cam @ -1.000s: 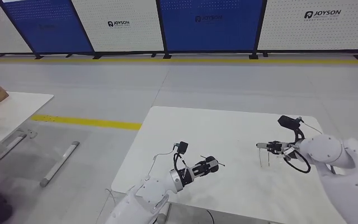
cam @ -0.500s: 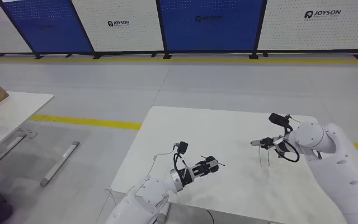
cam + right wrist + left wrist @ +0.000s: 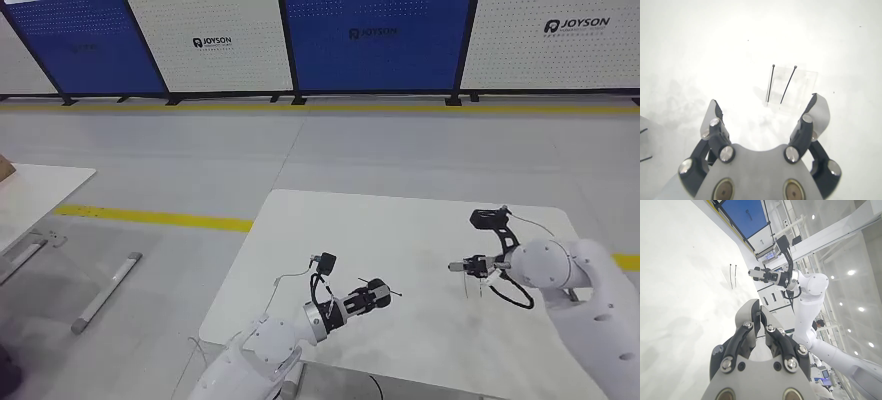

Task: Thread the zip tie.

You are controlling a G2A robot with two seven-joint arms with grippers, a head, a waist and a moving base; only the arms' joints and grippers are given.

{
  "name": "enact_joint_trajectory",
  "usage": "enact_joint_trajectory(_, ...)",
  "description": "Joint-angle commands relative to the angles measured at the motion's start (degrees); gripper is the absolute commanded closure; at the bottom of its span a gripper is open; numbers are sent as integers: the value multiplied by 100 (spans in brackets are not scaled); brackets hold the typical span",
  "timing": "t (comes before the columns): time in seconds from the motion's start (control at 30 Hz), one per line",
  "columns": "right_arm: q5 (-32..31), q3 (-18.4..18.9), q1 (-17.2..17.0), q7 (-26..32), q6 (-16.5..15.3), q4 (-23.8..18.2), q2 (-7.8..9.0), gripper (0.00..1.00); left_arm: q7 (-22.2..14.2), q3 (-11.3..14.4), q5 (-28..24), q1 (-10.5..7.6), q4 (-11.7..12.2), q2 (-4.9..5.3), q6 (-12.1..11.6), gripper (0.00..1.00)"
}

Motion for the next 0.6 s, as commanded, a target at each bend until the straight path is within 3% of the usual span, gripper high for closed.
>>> enact_joint_trajectory(0.0, 0, -3, 2, -16, 49, 4, -2, 0, 0, 0, 0, 0, 0, 0, 0, 100)
enact_joint_trajectory(0.1, 0, -3, 2, -16, 49, 4, -2, 0, 0, 0, 0, 0, 0, 0, 0, 100)
enact_joint_trajectory(0.13, -73, -109, -87, -46, -145, -42, -4, 0, 0, 0, 0, 0, 0, 0, 0, 100)
enact_joint_trajectory(0.23, -343, -248, -185, -221, 13, -97, -26, 0, 0, 0, 0, 0, 0, 0, 0, 100)
enact_joint_trajectory(0.37, 60, -85, 62, -28, -118, 220, -47, 0, 0, 0, 0, 0, 0, 0, 0, 100)
enact_joint_trajectory(0.57, 102, -139, 195, 277, -320, 355, -57, 0, 0, 0, 0, 0, 0, 0, 0, 100)
